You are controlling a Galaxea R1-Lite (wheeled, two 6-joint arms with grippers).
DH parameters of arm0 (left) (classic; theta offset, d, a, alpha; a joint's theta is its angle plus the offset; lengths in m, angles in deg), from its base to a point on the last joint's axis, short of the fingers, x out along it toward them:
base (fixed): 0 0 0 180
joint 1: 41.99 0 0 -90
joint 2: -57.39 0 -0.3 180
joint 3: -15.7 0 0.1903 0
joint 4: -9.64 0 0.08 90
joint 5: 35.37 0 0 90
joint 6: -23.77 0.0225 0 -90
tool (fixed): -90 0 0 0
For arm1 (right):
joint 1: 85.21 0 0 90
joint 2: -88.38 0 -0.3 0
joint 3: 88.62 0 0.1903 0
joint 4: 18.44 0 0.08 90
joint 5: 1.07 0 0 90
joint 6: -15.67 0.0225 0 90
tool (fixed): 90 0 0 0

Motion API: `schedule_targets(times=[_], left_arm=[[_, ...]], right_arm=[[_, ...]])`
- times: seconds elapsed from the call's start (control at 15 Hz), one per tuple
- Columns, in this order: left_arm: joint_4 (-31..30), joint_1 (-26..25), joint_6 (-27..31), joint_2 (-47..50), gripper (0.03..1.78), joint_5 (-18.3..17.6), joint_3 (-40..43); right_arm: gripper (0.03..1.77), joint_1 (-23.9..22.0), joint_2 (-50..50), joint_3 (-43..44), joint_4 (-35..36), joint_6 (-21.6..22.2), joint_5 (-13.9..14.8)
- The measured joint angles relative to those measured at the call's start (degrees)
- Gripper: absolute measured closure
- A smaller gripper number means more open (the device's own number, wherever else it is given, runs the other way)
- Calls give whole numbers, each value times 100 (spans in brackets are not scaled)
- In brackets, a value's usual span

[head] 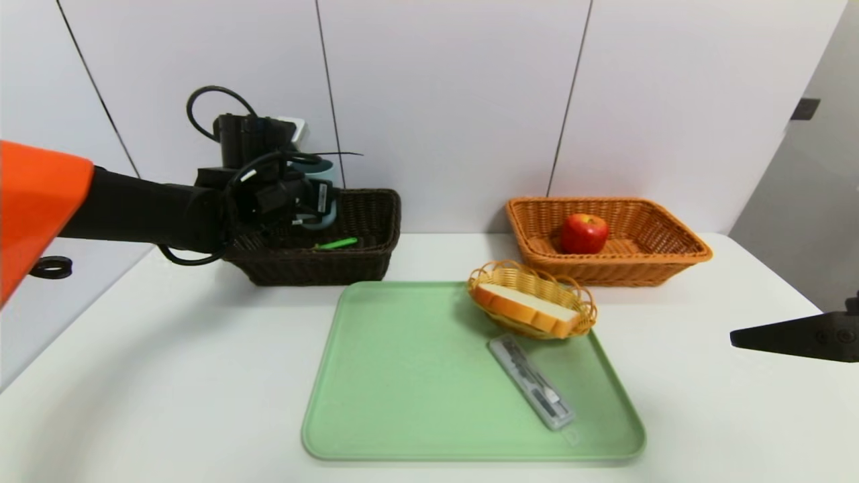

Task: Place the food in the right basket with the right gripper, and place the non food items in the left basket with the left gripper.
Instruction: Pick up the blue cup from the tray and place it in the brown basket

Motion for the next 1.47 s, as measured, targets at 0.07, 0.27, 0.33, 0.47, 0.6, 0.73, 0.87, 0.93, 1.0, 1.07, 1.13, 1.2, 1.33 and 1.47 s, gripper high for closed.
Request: schedule_targets(times=[0.07,0.27,0.33,0.47,0.6,0.73,0.87,0.93,1.0,1.07,1.13,1.2,1.33,1.47], left_arm=[[-11,-11,-11,-124,72,-2,-39],[-23,-37,-43,-441,72,-28,-193],[-22,-37,-52,-516,72,-41,-223],[-20,-30,-59,-631,72,-55,-245],[-23,-33,-59,-718,72,-59,-247],[-33,-33,-65,-795,65,-52,-250],[-37,-30,-67,-819,52,-48,-247],[-37,-28,-67,-813,47,-48,-232],[-37,-33,-74,-795,43,-44,-201],[-37,-33,-76,-773,39,-23,-155],[-34,-33,-80,-740,36,-9,-101],[-37,-33,-83,-681,33,-2,-28],[-100,-33,-85,-496,28,-9,168],[-315,-48,-72,-255,24,-12,336]], right_arm=[[10,2,2,-4,2,0,0],[10,0,13,-9,2,5,0],[10,0,17,-9,2,9,0],[10,-2,20,-9,2,9,0],[10,-2,17,-9,2,2,-4],[10,-2,9,-9,2,7,-6],[10,-2,6,-9,2,9,-4],[10,-2,6,-9,2,7,-6],[10,-2,6,-9,4,9,-9],[10,-2,6,-12,4,11,-4],[10,-2,4,-15,4,9,-9],[10,-2,6,-15,2,9,-6],[10,-2,6,-15,2,5,-9],[10,-2,6,-12,6,2,-9]])
